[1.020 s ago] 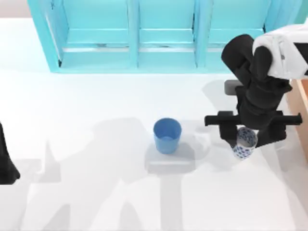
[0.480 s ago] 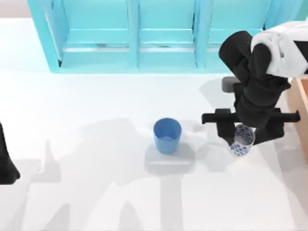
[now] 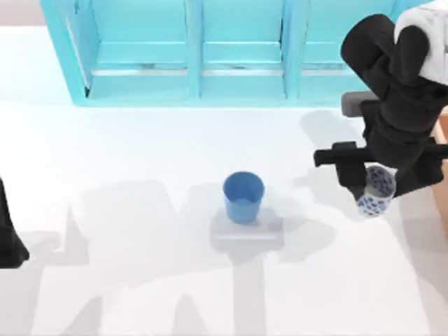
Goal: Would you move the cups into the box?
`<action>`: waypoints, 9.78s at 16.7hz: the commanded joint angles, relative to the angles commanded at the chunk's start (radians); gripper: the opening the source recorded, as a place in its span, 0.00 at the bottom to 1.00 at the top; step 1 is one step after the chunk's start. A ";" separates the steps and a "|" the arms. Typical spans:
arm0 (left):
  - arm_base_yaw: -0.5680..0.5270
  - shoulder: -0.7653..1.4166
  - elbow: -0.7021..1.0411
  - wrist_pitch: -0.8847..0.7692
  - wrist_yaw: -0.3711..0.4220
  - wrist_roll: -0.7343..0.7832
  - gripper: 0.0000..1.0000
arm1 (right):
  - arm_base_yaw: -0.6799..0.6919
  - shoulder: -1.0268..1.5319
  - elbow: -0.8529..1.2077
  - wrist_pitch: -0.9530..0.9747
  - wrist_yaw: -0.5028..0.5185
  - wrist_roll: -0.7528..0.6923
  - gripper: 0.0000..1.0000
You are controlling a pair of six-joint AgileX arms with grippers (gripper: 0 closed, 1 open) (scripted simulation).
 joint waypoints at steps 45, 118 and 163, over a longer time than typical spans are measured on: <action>0.000 0.000 0.000 0.000 0.000 0.000 1.00 | -0.849 -0.444 -0.405 -0.041 -0.023 -0.811 0.00; 0.000 0.000 0.000 0.000 0.000 0.000 1.00 | 0.115 0.254 0.638 -0.419 0.003 0.123 1.00; 0.000 0.000 0.000 0.000 0.000 0.000 1.00 | 0.239 0.437 0.417 0.014 -0.018 0.290 0.00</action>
